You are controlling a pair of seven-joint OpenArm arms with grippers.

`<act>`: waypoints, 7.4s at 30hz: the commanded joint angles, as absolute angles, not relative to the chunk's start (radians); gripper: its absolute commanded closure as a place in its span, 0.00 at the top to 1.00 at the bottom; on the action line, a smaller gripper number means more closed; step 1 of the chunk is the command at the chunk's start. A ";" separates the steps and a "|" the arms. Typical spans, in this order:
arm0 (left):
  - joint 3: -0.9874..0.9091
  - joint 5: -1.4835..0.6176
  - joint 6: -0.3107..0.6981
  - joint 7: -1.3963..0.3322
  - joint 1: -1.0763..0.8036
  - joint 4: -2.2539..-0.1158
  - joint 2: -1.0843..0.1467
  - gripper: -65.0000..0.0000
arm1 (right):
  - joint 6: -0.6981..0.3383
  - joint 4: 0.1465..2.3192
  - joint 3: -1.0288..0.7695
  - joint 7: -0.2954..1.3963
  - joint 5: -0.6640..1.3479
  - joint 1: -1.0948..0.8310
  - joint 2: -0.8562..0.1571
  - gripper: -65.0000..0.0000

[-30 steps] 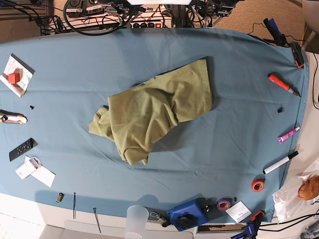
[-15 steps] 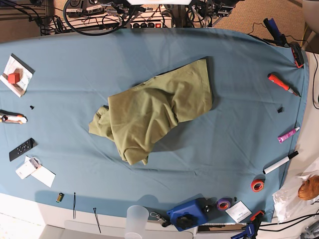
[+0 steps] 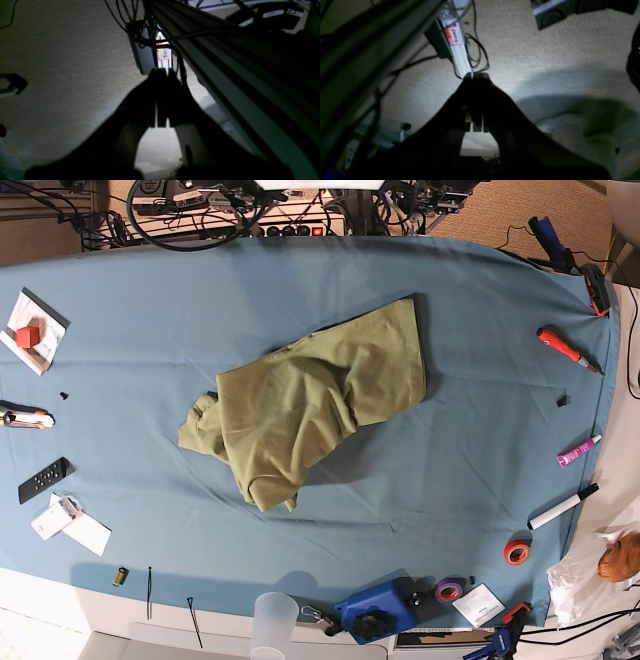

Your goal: Layout the t-shirt on the table in an organized manner, then fold the t-shirt properly

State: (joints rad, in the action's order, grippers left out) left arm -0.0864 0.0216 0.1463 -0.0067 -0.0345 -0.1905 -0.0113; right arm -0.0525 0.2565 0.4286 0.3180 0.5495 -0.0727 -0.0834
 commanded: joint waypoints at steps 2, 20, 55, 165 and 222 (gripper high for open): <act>-0.088 0.015 0.114 0.001 -0.051 -0.195 -0.012 0.00 | -0.055 0.261 0.430 0.321 0.549 -0.075 -0.112 0.00; -0.088 -0.089 -0.003 0.025 -0.321 -0.494 -0.082 0.00 | -0.056 0.480 0.430 0.318 0.509 -0.297 -0.283 0.00; -0.089 -0.221 -0.005 -0.068 -1.078 -1.690 -0.295 0.00 | -0.014 1.820 -0.010 0.585 0.449 -1.117 -0.482 0.00; -0.174 -0.262 0.232 -0.377 -0.554 -2.193 -0.310 0.34 | -0.446 2.036 -0.236 0.863 0.559 -0.288 -0.166 0.40; 0.384 0.486 -0.086 -0.475 -0.383 -1.962 -0.313 0.00 | -0.454 2.034 -0.408 0.740 0.344 -0.285 -0.167 0.40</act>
State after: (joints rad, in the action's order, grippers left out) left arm 0.3851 0.4789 -0.0757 -0.5026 -0.3862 -1.9392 -0.3107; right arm -0.4500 2.0193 -0.4030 0.7715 0.3321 -0.2935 -0.1574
